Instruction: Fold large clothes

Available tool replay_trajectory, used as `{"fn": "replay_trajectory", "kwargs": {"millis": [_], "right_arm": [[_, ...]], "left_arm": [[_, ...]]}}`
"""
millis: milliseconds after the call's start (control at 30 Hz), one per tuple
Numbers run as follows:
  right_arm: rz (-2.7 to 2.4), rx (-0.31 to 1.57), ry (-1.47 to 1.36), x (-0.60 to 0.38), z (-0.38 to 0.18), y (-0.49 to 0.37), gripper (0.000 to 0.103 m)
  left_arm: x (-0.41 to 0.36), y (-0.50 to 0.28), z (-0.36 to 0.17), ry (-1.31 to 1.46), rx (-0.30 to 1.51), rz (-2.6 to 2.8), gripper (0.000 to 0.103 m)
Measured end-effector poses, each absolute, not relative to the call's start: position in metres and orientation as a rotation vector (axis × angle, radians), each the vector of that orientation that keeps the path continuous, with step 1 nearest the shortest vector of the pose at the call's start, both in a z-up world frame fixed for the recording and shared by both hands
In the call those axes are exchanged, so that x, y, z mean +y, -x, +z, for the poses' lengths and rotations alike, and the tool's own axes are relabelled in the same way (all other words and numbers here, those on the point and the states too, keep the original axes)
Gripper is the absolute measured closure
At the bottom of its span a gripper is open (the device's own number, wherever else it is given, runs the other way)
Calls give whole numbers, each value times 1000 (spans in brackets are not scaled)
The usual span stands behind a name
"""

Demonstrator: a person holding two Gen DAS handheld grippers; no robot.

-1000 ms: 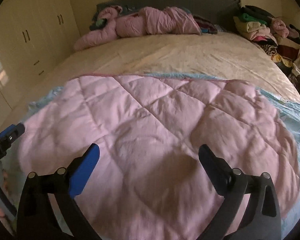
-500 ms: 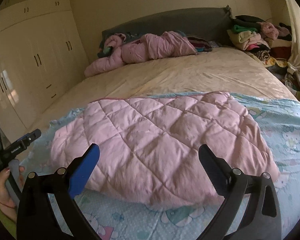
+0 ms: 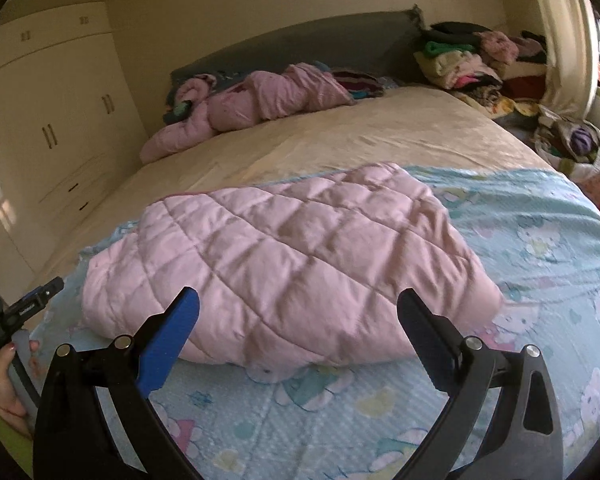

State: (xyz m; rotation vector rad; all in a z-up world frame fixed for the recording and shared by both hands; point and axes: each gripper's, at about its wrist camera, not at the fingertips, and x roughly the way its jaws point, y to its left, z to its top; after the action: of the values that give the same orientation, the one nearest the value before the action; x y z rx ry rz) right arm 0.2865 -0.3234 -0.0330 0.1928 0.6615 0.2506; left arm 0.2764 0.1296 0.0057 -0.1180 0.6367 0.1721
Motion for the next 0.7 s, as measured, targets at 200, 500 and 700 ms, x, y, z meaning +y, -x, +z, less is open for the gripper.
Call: {"fn": "replay_trajectory", "kwargs": {"millis": [200, 500, 700], "right_arm": [[200, 681, -197, -342, -44, -278, 4], [144, 741, -240, -367, -71, -276, 4], [114, 779, -325, -385, -90, -280, 4]], "left_arm": [[128, -276, -1, 107, 657, 188, 9], [128, -280, -25, 165, 742, 166, 9], [120, -285, -44, 211, 798, 137, 9]]}}
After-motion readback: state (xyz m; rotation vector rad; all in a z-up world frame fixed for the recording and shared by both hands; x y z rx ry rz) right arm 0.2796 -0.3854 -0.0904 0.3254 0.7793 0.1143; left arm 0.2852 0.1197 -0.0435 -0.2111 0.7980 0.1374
